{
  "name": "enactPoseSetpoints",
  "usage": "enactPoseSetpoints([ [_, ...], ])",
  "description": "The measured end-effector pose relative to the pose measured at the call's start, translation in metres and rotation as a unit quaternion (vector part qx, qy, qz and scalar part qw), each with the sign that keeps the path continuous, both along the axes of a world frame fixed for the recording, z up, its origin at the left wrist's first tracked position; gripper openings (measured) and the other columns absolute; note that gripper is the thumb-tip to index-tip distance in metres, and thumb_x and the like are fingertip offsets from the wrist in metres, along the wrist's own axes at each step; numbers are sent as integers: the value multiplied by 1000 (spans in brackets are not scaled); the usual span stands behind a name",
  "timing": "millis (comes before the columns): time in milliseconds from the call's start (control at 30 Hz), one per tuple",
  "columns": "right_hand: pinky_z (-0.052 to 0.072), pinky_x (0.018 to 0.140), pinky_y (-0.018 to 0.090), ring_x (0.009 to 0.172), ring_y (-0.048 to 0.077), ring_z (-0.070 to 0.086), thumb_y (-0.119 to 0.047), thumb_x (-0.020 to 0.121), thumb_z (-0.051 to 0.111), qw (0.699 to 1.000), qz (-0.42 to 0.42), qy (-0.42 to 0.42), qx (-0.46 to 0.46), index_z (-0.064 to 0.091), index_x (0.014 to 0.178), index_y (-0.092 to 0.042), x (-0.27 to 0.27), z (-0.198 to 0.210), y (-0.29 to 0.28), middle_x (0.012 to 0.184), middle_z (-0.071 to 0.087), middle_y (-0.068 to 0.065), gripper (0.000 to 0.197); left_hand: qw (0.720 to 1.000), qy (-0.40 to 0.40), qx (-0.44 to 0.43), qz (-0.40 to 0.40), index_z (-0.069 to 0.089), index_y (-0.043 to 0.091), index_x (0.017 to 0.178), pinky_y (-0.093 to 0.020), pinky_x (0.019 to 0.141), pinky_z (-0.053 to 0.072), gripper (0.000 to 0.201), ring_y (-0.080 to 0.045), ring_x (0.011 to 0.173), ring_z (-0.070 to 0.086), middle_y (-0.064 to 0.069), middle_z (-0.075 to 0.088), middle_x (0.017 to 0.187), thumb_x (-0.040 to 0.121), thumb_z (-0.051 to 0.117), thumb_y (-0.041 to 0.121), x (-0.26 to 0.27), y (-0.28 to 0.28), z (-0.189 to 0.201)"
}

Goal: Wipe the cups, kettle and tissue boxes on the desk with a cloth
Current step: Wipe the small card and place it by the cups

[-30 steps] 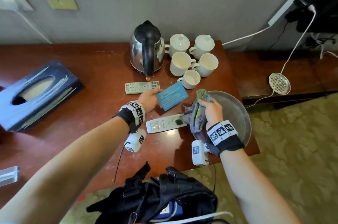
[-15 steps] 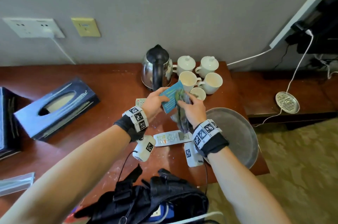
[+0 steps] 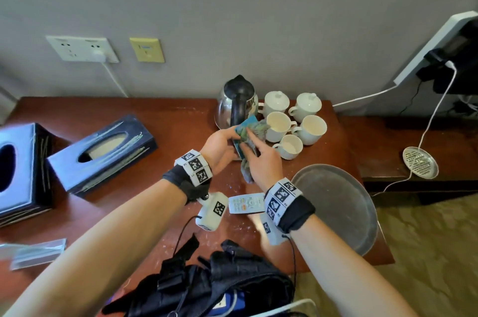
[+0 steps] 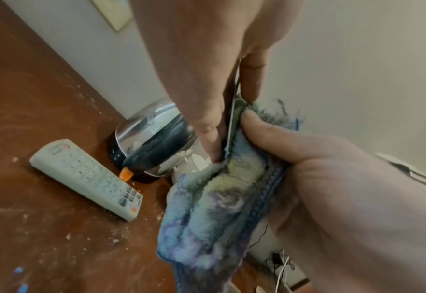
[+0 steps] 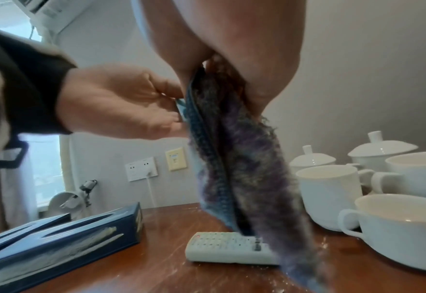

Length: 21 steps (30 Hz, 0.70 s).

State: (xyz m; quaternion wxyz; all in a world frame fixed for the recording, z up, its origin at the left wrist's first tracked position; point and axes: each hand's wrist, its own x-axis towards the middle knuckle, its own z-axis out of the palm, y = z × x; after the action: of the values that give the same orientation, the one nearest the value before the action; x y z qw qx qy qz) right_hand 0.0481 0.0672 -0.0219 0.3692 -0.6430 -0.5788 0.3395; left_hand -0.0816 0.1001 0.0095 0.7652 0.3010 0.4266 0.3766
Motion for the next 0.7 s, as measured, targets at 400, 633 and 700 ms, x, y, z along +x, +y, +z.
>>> enactPoseSetpoints([
  [400, 45, 106, 39, 128, 22, 54, -30, 93, 65, 997, 37, -47, 54, 62, 132, -28, -24, 13, -11, 144, 54, 5, 39, 997, -60, -19, 49, 56, 3, 129, -38, 86, 52, 43, -24, 95, 68, -16, 68, 114, 100, 28, 18, -33, -11, 16],
  [633, 47, 103, 39, 119, 21, 60, -32, 95, 61, 997, -71, 9, -23, 63, 131, -19, -25, 22, 25, 128, 66, 2, 38, 999, -37, 1, 22, 56, 8, 131, -48, 102, 48, 42, -31, 111, 61, -17, 63, 128, 98, 29, 12, -33, -24, 15],
  [700, 47, 102, 41, 118, 25, 60, -34, 95, 60, 996, -77, 4, -32, 65, 130, -21, -31, 25, 22, 126, 67, 1, 38, 999, -34, -1, 28, 49, 6, 140, -49, 105, 46, 47, -32, 116, 59, -20, 58, 135, 98, 30, 10, -34, -23, 15],
])
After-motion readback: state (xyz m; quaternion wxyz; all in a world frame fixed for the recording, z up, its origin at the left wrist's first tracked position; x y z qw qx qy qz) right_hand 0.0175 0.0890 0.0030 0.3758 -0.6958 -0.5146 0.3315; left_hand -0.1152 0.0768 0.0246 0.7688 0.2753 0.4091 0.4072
